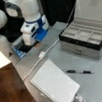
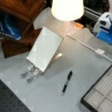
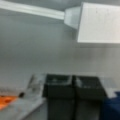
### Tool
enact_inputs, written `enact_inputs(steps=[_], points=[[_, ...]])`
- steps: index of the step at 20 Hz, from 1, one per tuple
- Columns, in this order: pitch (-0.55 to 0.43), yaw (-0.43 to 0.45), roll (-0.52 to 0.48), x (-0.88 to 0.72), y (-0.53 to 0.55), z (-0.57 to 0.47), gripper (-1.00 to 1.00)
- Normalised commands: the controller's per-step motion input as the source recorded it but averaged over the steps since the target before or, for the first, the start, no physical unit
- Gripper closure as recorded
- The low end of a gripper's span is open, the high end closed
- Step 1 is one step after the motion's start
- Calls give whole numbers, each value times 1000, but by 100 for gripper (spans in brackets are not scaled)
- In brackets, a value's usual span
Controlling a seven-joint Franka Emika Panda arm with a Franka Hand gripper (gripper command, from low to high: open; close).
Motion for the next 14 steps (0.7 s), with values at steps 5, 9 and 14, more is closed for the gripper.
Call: enact_inputs(steps=[5, 9, 14], points=[[-507, 81, 83, -608, -357, -562, 100], [-556, 108, 83, -658, -380, -659, 100], [-592, 131, 79, -734, -399, -656, 100]])
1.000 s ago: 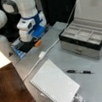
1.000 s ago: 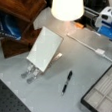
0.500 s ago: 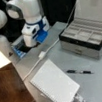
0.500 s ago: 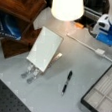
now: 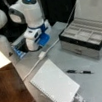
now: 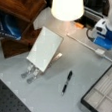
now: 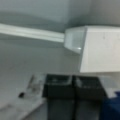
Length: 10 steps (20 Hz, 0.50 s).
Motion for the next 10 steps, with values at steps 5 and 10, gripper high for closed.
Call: enact_inputs(steps=[5, 10], points=[[-636, 165, 85, -855, -383, -584, 100], [-668, 142, 94, -948, -381, -597, 100]])
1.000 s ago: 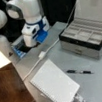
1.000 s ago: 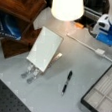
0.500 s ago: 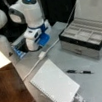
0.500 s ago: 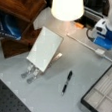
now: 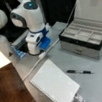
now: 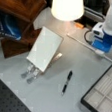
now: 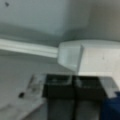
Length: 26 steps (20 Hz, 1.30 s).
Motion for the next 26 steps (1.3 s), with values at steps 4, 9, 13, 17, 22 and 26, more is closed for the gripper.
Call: enact_inputs(steps=[4, 9, 13, 17, 22, 26], points=[[-709, 105, 114, -991, -370, -661, 100], [-732, 95, 123, -1000, -384, -655, 100], [-747, 103, 131, -1000, -400, -597, 100], [-739, 107, 129, -1000, -411, -583, 100], [-724, 92, 126, -1000, -417, -601, 100], [-689, 66, 96, -1000, -379, -538, 100]])
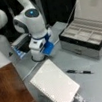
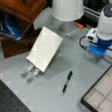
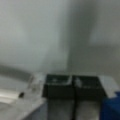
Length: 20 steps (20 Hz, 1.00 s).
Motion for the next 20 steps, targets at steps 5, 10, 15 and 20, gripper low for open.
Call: enact_inputs(steps=[5, 10, 15, 20], points=[[-613, 29, 81, -1000, -225, -349, 100], [-523, -2, 73, -1000, -76, -173, 100], [-479, -21, 94, -863, -34, -169, 100], [-404, -40, 106, -647, -47, -161, 100]])
